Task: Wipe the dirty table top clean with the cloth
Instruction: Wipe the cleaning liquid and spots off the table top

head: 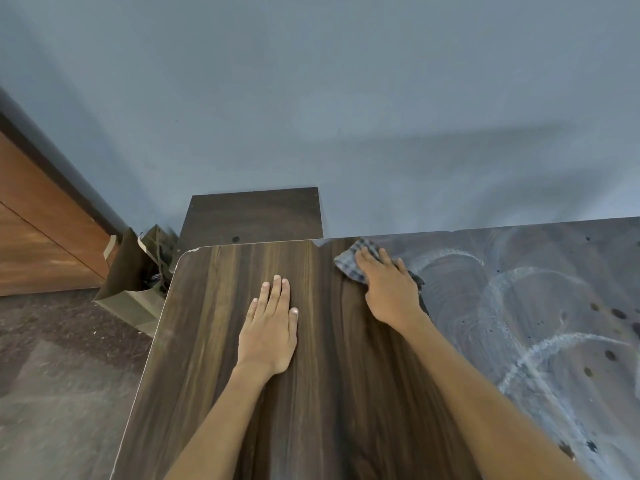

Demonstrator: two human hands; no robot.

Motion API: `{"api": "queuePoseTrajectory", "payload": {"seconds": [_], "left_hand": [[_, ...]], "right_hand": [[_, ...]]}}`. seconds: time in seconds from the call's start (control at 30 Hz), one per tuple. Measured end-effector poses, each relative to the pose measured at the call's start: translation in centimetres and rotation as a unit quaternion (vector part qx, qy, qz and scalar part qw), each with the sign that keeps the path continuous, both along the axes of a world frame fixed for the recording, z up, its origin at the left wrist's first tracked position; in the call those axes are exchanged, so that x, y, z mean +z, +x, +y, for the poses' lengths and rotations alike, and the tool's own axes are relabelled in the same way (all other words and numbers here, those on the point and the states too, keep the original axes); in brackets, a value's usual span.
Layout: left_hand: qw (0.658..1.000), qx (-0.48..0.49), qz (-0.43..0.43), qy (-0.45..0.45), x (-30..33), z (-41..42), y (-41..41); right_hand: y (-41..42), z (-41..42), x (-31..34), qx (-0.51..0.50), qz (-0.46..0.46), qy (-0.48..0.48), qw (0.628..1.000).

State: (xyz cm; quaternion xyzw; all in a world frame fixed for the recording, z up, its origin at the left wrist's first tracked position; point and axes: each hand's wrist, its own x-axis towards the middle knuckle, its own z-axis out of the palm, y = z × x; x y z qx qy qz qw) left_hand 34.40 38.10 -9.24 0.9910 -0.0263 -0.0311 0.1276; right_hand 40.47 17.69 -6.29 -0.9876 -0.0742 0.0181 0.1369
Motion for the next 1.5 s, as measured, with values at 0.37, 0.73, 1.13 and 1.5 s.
{"api": "queuePoseTrajectory", "payload": {"seconds": [0.37,0.73,1.13,1.5], "left_hand": [[1.0,0.012,-0.007,0.001,0.1,-0.4,-0.1],[1.0,0.013,-0.015,0.009,-0.2,-0.4,-0.1],[0.999,0.022,-0.013,-0.026,0.4,-0.6,-2.4],[0.999,0.042,-0.017,-0.01,-0.5,-1.3,-9.2]], "right_hand": [[-0.6,4.2,0.6,0.15,0.022,0.041,0.988],[6.2,5.7,-0.4,0.023,0.022,0.048,0.998],[-6.3,-1.6,-0.4,-0.013,-0.017,0.065,0.998],[-15.9,0.7,0.8,0.158,0.065,0.05,0.984]]}}
